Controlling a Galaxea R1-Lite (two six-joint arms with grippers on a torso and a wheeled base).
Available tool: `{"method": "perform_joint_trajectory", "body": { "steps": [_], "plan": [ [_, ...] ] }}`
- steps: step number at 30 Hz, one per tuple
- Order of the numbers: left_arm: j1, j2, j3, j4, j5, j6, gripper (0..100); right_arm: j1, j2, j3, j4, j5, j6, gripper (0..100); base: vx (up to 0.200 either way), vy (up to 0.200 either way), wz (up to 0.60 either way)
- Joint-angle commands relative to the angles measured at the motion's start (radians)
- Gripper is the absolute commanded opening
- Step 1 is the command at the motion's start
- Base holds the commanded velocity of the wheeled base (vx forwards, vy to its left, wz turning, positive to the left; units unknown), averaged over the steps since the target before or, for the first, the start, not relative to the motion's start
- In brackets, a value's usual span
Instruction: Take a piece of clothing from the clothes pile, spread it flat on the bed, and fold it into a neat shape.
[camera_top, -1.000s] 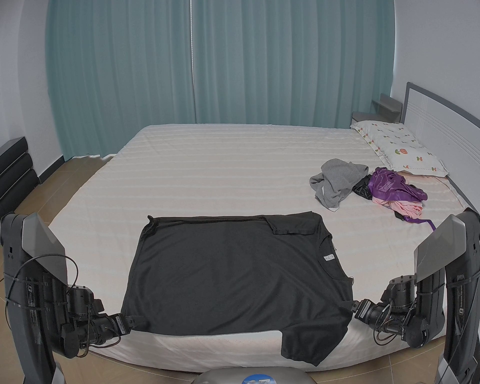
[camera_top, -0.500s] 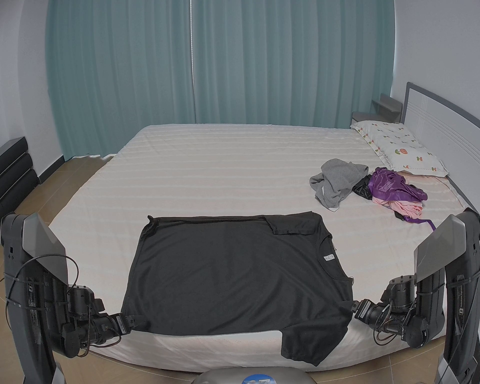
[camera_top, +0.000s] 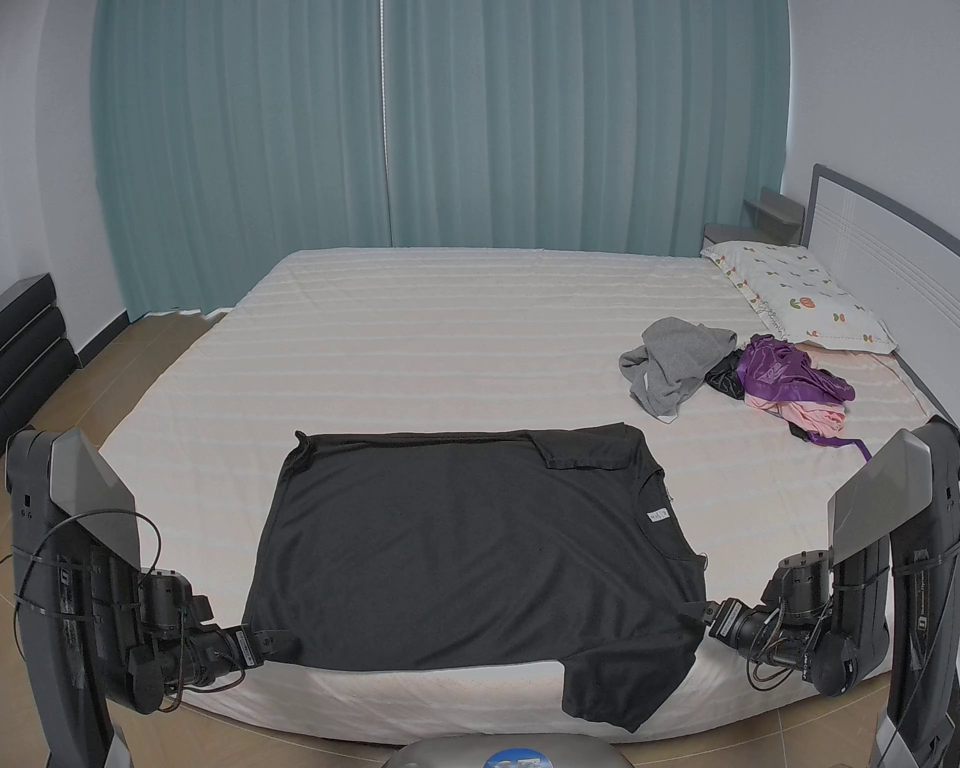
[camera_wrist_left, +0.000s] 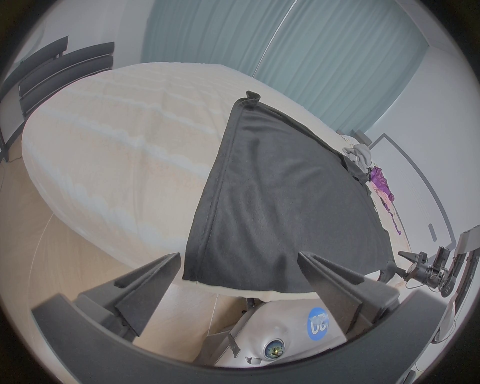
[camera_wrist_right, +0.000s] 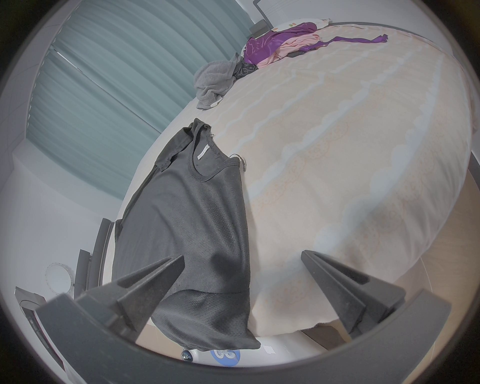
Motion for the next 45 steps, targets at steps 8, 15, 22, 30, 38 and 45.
{"method": "perform_joint_trajectory", "body": {
  "steps": [8,15,22,30,38,45],
  "plan": [
    [-0.015,0.018,-0.026,-0.017,0.014,-0.001,100,0.001,0.002,0.0,-0.015,0.0,0.0,100,0.0,0.0,0.0],
    [-0.021,0.023,-0.028,-0.017,0.027,0.001,100,0.001,0.002,0.0,-0.015,-0.001,0.0,100,0.0,0.0,0.0],
    [-0.025,0.02,-0.016,-0.017,0.059,-0.008,0,0.001,0.003,0.001,-0.015,-0.001,0.0,100,0.0,0.0,0.0],
    [-0.021,0.015,0.012,-0.017,0.059,-0.042,0,0.001,0.003,0.0,-0.015,-0.001,0.0,100,0.0,0.0,0.0],
    [-0.018,-0.029,0.029,-0.017,0.059,-0.117,0,0.001,0.006,-0.019,-0.013,-0.001,-0.003,100,0.0,0.0,0.0],
    [-0.015,-0.065,0.032,-0.017,0.057,-0.183,0,0.011,0.021,-0.057,-0.013,-0.001,-0.012,100,0.0,0.0,0.0]
  ]
}}
